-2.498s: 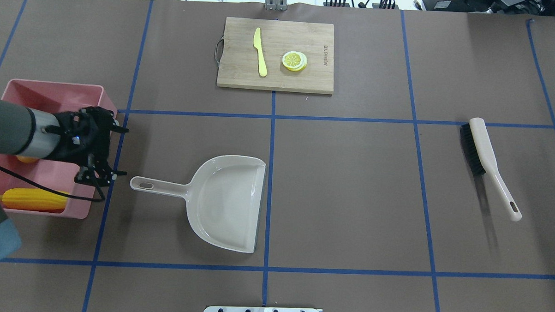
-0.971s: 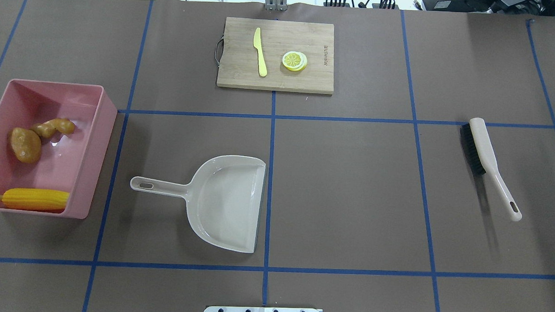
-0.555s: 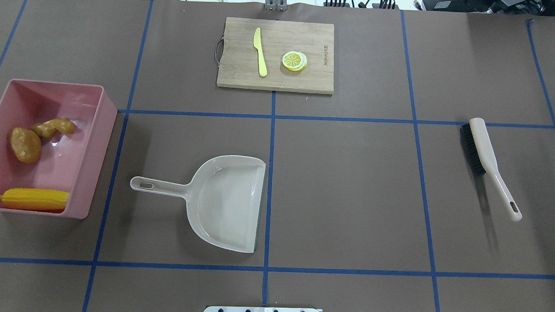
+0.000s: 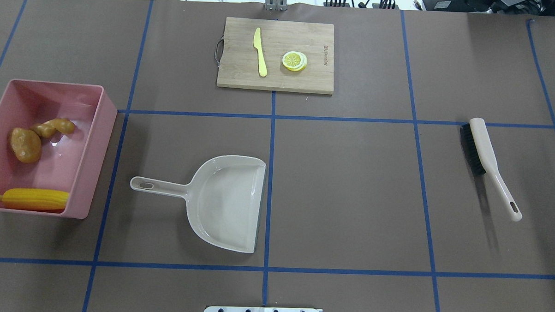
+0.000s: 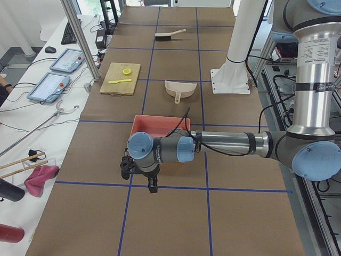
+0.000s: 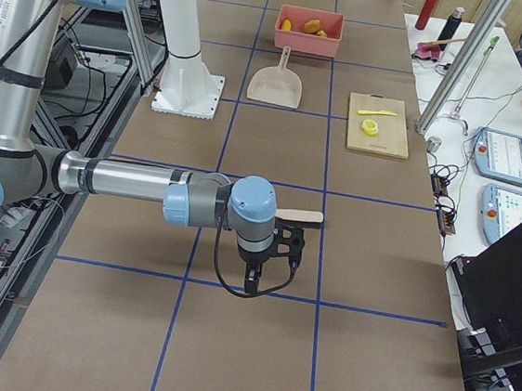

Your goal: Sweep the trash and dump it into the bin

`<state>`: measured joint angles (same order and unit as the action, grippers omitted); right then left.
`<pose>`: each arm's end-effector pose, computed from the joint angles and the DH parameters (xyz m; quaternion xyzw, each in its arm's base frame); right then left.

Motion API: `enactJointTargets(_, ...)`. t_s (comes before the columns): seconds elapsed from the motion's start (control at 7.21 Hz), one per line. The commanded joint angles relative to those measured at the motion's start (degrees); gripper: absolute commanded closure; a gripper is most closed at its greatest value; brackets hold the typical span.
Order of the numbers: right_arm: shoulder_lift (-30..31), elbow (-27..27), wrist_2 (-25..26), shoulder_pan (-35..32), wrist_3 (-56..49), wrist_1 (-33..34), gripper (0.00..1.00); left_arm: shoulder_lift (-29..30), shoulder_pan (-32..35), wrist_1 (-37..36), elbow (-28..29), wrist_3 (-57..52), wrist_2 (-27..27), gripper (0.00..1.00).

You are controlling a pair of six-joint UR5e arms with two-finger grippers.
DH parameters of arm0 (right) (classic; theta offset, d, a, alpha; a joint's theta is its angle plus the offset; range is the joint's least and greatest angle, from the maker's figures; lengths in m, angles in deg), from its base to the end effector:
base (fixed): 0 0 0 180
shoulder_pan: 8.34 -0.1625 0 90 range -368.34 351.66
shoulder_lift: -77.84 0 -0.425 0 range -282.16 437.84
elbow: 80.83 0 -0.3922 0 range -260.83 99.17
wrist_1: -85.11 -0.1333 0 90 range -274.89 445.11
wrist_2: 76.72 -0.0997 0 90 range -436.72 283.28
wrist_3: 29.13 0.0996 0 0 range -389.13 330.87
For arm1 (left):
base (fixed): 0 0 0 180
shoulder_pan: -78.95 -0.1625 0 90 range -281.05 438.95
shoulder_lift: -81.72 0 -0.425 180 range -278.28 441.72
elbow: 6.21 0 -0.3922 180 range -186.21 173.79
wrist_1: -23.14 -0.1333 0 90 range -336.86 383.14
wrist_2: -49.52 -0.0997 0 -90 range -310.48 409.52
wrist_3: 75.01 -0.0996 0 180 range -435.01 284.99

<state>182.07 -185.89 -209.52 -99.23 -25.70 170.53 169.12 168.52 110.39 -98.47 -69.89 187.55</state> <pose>0.0717 -0.3928 0.6321 0.0359 -0.3654 0.0178 0.9300 -0.0557 -0.4693 0.6613 -0.0443 0.4052 -0.0483 0.9119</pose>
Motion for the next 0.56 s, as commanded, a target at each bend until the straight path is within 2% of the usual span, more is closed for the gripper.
enactJointTargets(0.0,0.0,-0.1,0.0,-0.2,0.0,0.0,0.00,-0.3,0.6,1.7,0.4,0.5,-0.5,0.01)
enactJointTargets(0.42,1.1,-1.4,0.1,-0.3,0.0,0.0,0.00,-0.1,1.0,1.7,0.4,0.5,-0.4,0.01)
